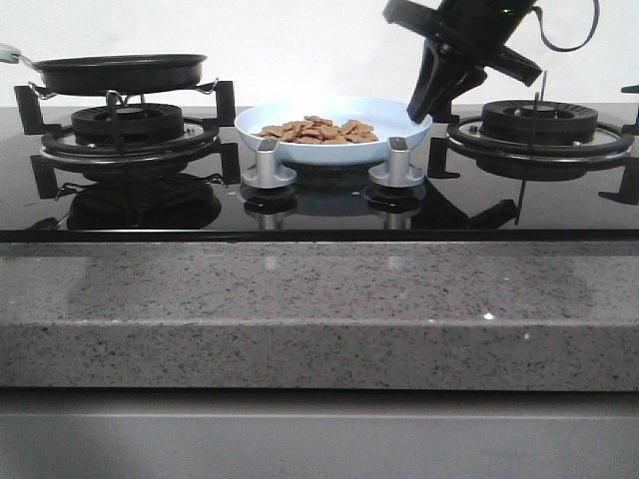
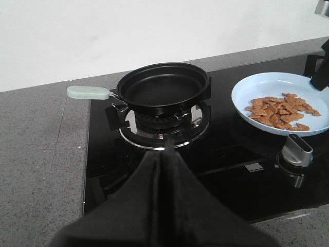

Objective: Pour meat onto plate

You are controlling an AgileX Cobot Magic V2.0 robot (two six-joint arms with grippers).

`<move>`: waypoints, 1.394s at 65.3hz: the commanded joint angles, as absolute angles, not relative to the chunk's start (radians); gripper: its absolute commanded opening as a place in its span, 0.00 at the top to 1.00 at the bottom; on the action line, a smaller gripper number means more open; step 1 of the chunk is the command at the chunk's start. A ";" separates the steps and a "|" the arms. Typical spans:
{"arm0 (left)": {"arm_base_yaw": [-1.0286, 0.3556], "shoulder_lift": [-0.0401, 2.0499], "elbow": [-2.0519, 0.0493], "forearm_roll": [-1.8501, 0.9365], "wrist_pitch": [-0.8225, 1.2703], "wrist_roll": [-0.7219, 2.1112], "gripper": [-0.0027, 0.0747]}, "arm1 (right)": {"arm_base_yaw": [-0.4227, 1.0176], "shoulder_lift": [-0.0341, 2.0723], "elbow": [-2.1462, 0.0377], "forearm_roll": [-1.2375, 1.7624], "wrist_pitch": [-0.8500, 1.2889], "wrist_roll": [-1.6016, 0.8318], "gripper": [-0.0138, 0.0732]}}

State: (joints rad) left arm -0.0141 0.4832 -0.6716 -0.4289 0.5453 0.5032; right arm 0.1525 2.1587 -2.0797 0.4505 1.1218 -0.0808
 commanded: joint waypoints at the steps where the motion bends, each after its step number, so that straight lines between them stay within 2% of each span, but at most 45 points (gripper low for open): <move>1: -0.023 0.487 -0.696 -0.451 0.471 0.495 0.99 | 0.148 2.091 -2.116 0.478 1.107 -0.079 0.84; 15: -0.023 0.487 -0.696 -0.451 0.471 0.495 0.99 | 0.148 2.091 -2.116 0.476 1.115 -0.079 0.61; 29: -0.023 0.487 -0.696 -0.451 0.473 0.495 0.99 | 0.148 2.091 -2.161 0.468 1.125 -0.079 0.59; 36: -0.023 0.487 -0.696 -0.451 0.473 0.495 0.99 | 0.148 2.091 -2.225 0.444 1.174 -0.079 0.61; 40: -0.023 0.487 -0.696 -0.451 0.473 0.495 0.99 | 0.148 2.091 -2.258 0.436 1.210 -0.079 0.65; 51: -0.023 0.487 -0.696 -0.451 0.473 0.495 0.99 | 0.148 2.091 -2.330 0.433 1.298 -0.079 0.93; 72: -0.023 0.487 -0.696 -0.451 0.473 0.495 0.99 | 0.148 2.057 -2.339 0.420 1.335 -0.095 0.91; 91: -0.023 0.487 -0.696 -0.451 0.474 0.495 0.99 | 0.161 1.810 -2.202 0.335 1.232 -0.150 0.91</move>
